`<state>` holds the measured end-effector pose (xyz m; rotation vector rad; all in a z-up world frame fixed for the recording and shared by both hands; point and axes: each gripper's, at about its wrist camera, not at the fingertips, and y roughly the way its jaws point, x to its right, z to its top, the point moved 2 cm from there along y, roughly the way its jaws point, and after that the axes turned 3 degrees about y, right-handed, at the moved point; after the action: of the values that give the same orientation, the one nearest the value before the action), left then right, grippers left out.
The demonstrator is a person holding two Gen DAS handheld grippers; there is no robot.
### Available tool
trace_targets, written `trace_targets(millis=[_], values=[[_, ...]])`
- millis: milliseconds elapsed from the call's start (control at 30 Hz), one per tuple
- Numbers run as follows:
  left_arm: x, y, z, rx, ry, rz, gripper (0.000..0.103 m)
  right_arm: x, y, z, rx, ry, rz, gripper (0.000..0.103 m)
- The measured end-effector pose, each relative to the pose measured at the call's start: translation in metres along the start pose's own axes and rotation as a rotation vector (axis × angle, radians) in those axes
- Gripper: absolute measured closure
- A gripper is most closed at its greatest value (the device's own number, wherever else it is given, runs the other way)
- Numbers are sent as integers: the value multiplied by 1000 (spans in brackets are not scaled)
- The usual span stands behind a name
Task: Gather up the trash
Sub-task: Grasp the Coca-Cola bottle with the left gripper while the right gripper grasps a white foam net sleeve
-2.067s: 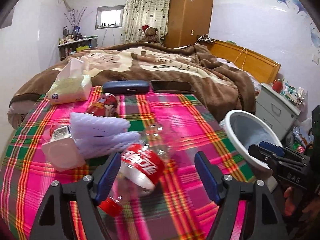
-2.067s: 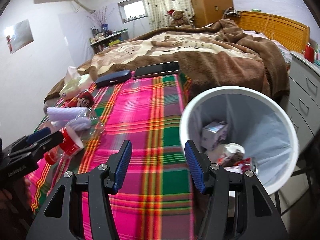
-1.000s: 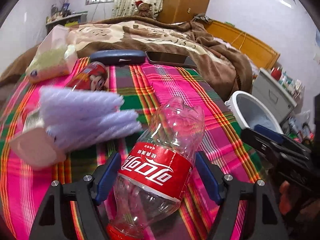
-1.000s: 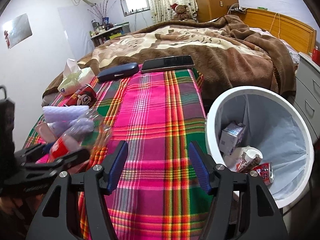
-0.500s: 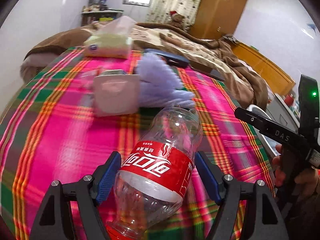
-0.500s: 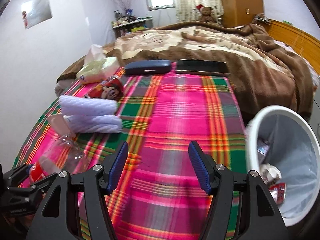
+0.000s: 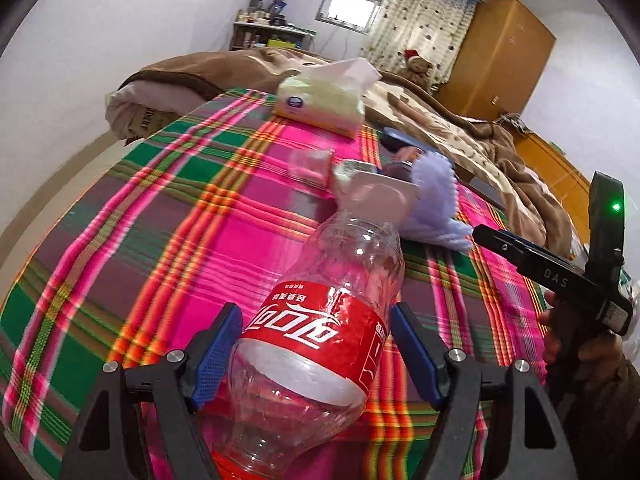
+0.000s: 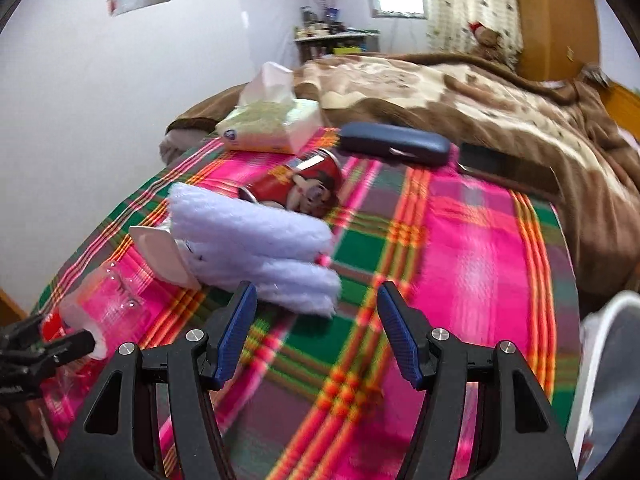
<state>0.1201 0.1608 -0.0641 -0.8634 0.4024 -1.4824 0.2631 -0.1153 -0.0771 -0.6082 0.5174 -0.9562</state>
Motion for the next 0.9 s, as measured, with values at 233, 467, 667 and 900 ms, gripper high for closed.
trace_targets(millis=[233, 467, 667, 900], values=[[-9, 1, 2, -10, -7, -2, 27, -16, 23, 10, -43, -137, 73, 39], [-12, 11, 1, -34, 1, 6, 28, -29, 34, 8, -132, -221, 155, 39], [-16, 9, 2, -38, -11, -8, 28, -38, 27, -1, -154, -256, 178, 39], [-12, 8, 0, -73, 10, -9, 28, -37, 21, -7, -159, -254, 118, 64]])
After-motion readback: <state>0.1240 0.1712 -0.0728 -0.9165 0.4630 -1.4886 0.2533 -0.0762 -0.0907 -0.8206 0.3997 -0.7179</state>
